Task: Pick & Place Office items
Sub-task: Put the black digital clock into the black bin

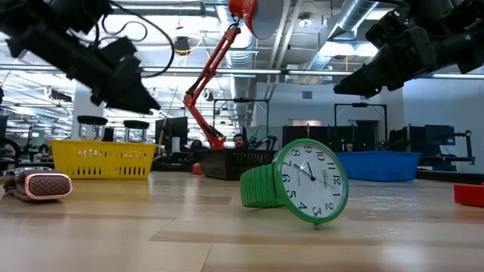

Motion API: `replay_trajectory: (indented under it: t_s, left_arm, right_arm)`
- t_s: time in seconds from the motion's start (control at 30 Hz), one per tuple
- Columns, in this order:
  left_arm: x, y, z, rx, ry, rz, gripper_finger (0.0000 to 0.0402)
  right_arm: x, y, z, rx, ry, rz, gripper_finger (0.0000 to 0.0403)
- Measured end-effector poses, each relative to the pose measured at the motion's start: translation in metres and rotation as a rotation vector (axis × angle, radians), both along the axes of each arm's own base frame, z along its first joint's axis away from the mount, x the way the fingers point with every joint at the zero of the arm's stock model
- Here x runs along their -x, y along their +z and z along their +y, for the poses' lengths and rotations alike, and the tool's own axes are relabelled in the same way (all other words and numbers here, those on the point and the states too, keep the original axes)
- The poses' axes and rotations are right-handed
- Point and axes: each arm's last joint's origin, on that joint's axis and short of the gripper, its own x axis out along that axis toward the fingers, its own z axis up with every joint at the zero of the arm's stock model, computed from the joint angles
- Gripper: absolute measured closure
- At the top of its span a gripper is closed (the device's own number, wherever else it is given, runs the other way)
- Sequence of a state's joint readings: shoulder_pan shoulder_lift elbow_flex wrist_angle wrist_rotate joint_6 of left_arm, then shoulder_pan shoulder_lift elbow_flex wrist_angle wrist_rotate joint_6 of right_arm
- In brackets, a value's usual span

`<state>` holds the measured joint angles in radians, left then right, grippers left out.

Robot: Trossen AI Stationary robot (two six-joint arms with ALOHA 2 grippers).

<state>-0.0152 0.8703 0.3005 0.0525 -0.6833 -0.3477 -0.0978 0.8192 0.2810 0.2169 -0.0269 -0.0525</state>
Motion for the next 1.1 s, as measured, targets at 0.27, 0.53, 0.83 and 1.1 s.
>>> replay_trajectory:
  t_s: [0.27,0.53,0.83,1.1]
  left_arm:
    - [-0.012,0.034,-0.001,-0.034,-0.039,-0.069,0.0153]
    - [-0.018,0.043,-0.004,0.022,-0.161,-0.134,0.0162]
    - [-0.042,0.049,-0.013,0.008,-0.336,-0.295,0.0178]
    - [-0.071,0.033,-0.023,0.014,-0.473,-0.363,0.0175]
  right_arm:
    - [0.0,0.0,0.0,0.0,0.0,0.0,0.022]
    - [0.0,0.0,0.0,0.0,0.0,-0.001,0.022]
    - [0.0,0.0,0.0,0.0,0.0,-0.001,0.022]
    - [0.0,0.0,0.0,0.0,0.0,-0.001,0.022]
